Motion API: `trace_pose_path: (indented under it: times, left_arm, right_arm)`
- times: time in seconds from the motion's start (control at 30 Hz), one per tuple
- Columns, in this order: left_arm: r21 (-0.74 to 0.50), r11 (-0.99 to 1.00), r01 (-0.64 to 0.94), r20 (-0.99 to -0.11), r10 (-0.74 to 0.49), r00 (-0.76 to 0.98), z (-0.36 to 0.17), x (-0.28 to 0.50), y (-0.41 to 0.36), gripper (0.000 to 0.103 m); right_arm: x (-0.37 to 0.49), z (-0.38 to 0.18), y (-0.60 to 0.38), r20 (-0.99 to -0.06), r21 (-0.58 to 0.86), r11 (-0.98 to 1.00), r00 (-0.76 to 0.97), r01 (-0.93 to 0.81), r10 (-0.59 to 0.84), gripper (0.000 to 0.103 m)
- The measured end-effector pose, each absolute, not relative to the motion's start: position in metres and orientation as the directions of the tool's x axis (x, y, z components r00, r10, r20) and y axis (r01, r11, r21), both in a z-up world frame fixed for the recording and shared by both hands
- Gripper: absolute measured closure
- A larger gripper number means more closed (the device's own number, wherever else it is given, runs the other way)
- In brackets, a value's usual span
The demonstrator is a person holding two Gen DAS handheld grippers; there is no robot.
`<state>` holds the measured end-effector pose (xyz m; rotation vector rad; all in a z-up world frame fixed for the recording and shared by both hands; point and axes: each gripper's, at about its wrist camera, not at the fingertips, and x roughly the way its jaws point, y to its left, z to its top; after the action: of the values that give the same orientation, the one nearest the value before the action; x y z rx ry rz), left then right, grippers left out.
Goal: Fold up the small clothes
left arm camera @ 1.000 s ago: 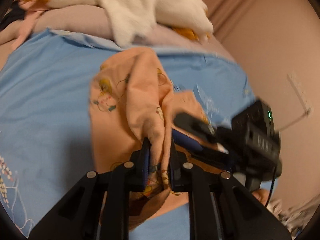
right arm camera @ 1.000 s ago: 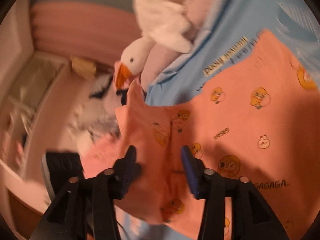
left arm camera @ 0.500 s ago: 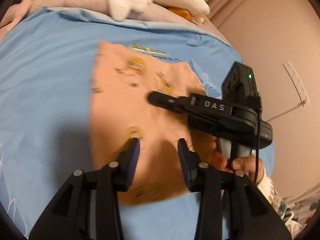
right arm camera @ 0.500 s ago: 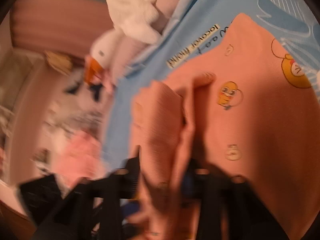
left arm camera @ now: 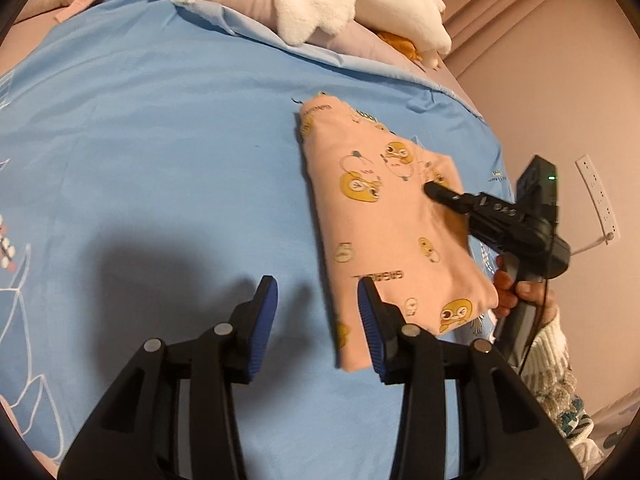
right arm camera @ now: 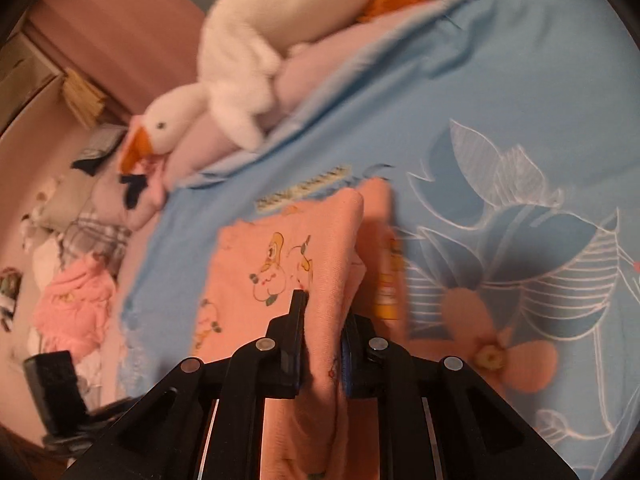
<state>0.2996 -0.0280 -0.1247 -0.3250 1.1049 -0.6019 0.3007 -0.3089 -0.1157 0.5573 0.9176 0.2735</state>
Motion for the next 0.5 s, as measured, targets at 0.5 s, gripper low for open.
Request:
trace_pose_path:
  times: [0.5]
  left_arm:
    - [-0.307,0.839,0.449,-0.78,-0.492,0.387,-0.112,0.3,-0.11,0.059]
  right_arm:
    - [0.223,-0.077,-0.31,-0.603,0.407,0.897,0.687,-0.172,0.405,0.078]
